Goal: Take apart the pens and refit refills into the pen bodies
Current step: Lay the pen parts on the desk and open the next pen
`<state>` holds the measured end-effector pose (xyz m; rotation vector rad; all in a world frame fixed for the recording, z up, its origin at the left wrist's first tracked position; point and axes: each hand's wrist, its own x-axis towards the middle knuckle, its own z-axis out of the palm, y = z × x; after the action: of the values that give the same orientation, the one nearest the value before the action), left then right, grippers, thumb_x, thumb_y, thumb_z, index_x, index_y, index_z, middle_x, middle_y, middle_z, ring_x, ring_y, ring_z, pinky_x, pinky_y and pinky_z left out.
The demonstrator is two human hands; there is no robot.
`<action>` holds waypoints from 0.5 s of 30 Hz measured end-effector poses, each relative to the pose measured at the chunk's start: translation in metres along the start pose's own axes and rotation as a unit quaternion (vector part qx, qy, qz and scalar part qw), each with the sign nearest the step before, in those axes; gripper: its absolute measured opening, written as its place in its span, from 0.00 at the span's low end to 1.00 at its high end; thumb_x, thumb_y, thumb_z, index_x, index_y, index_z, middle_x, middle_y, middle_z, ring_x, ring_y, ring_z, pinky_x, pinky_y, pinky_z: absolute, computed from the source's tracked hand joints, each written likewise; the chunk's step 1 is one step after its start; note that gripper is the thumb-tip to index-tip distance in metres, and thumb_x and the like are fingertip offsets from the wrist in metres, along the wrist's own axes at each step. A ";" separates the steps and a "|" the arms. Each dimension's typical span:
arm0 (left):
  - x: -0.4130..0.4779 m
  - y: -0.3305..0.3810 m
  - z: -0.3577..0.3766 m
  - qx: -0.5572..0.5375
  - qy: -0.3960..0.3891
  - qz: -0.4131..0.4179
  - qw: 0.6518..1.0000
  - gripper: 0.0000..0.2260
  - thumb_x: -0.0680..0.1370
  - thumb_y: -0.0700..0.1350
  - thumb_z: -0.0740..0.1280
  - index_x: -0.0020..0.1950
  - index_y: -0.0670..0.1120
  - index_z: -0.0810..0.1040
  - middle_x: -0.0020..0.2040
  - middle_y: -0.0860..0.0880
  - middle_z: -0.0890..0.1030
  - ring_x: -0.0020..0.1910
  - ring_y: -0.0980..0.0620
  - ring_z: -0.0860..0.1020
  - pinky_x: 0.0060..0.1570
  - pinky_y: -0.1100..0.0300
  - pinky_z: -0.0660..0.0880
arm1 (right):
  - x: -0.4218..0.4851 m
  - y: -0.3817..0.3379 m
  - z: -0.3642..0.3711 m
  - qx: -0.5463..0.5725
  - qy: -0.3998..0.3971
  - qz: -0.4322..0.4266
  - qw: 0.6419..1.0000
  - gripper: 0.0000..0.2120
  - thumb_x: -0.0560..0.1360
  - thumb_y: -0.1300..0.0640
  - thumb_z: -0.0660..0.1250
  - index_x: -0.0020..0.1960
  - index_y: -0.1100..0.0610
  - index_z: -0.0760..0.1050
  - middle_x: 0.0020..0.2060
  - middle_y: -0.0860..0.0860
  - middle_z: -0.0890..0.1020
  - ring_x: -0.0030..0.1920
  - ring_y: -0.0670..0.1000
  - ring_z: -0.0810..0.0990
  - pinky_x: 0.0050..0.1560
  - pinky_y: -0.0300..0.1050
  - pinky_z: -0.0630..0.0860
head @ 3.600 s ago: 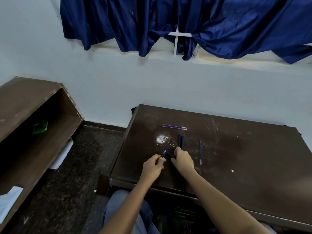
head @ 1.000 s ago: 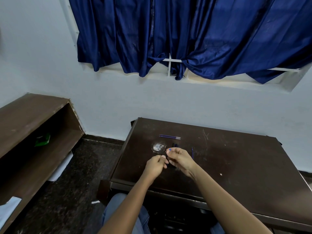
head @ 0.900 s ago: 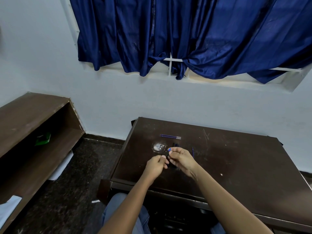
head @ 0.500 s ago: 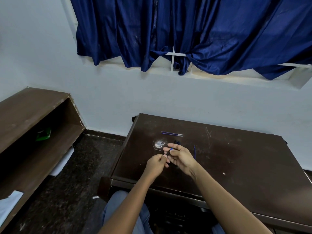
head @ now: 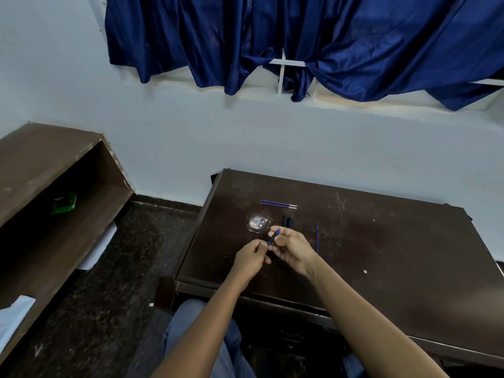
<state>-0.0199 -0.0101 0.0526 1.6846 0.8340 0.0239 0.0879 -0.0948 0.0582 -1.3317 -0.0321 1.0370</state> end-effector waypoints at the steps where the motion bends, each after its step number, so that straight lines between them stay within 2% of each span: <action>1: 0.002 -0.001 0.000 -0.004 0.000 -0.003 1.000 0.11 0.81 0.49 0.56 0.47 0.54 0.78 0.34 0.53 0.79 0.33 0.57 0.73 0.35 0.60 0.67 | 0.003 -0.002 0.000 0.021 0.011 0.003 1.000 0.17 0.76 0.74 0.53 0.51 0.57 0.75 0.43 0.51 0.79 0.36 0.49 0.77 0.39 0.39 0.78; 6: 0.010 -0.009 -0.003 -0.015 -0.008 -0.007 1.000 0.12 0.82 0.49 0.56 0.45 0.53 0.78 0.36 0.53 0.78 0.32 0.58 0.71 0.32 0.62 0.65 | 0.026 -0.015 -0.008 0.070 0.049 -0.008 0.996 0.17 0.76 0.75 0.53 0.49 0.56 0.74 0.42 0.51 0.78 0.38 0.48 0.74 0.44 0.41 0.74; 10: 0.017 -0.022 -0.005 -0.027 0.002 -0.026 0.999 0.12 0.82 0.48 0.57 0.47 0.51 0.79 0.36 0.52 0.78 0.33 0.57 0.71 0.34 0.62 0.65 | 0.054 -0.025 -0.017 0.052 0.161 -0.052 0.984 0.12 0.75 0.73 0.58 0.48 0.59 0.75 0.40 0.52 0.77 0.37 0.48 0.75 0.36 0.37 0.76; 12: 0.020 -0.028 -0.004 -0.034 0.016 -0.035 0.999 0.12 0.82 0.48 0.56 0.47 0.51 0.79 0.36 0.52 0.78 0.34 0.57 0.71 0.35 0.61 0.66 | 0.062 -0.025 -0.018 -0.092 0.212 -0.077 0.970 0.08 0.73 0.69 0.65 0.50 0.60 0.76 0.39 0.54 0.79 0.36 0.49 0.76 0.37 0.36 0.75; 14: 0.022 -0.031 -0.003 -0.043 0.027 -0.040 0.998 0.12 0.82 0.48 0.56 0.47 0.51 0.79 0.36 0.52 0.78 0.33 0.58 0.71 0.35 0.61 0.67 | 0.066 -0.020 -0.018 -0.296 0.218 -0.094 0.925 0.07 0.70 0.66 0.70 0.45 0.57 0.75 0.39 0.55 0.80 0.38 0.51 0.78 0.36 0.28 0.72; 15: 0.024 -0.031 -0.003 -0.046 0.032 -0.041 0.998 0.12 0.82 0.48 0.56 0.47 0.51 0.79 0.35 0.52 0.78 0.33 0.58 0.71 0.35 0.61 0.66 | 0.068 -0.017 -0.016 -0.370 0.202 -0.090 0.902 0.08 0.69 0.65 0.71 0.42 0.56 0.73 0.41 0.56 0.81 0.41 0.53 0.79 0.37 0.29 0.73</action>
<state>-0.0193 0.0061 0.0167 1.5687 0.9344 0.0594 0.1465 -0.0626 0.0312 -2.1746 -0.2535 0.5756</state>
